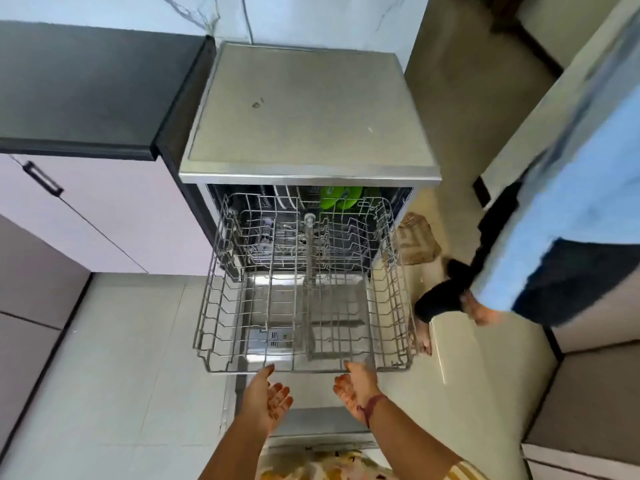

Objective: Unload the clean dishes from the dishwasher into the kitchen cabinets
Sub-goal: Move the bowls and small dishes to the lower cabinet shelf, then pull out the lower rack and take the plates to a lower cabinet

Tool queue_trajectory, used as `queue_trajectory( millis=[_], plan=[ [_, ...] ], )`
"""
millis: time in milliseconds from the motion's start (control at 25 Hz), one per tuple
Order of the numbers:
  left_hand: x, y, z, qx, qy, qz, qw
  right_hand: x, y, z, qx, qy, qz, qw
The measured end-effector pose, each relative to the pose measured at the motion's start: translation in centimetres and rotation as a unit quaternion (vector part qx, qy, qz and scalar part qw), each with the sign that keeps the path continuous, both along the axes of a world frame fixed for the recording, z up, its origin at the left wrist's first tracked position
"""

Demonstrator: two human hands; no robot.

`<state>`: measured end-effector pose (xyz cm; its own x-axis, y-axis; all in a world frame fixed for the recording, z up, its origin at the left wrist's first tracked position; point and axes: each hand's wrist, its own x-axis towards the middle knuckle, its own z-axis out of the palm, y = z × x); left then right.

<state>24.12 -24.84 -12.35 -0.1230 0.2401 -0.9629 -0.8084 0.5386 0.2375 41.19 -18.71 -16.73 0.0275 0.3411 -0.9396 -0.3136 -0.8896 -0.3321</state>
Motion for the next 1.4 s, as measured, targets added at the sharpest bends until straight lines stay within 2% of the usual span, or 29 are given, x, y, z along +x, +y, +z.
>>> queue_trajectory(
  millis=[160,520,920,1160,1400],
  plan=[
    [0.0,1.7,-0.7,-0.029,0.009,0.017,0.999,-0.9,1.2,-0.6,-0.024,0.0,0.007,1.0],
    [-0.6,3.7,-2.6,-0.046,0.003,0.034,0.998,-1.2,-0.1,-0.8,-0.038,0.078,-0.146,0.985],
    [-2.0,4.6,-2.5,-0.024,-0.059,0.088,0.994,-2.7,-0.3,-0.4,-0.019,0.079,-0.243,0.967],
    [-2.9,7.2,-2.7,0.006,-0.052,0.062,0.997,-3.8,1.6,-0.8,0.029,0.084,-0.253,0.963],
    [-4.3,13.3,-2.9,0.083,-0.022,0.026,0.996,-5.3,8.9,-0.3,0.078,0.116,-0.206,0.969]
  ],
)
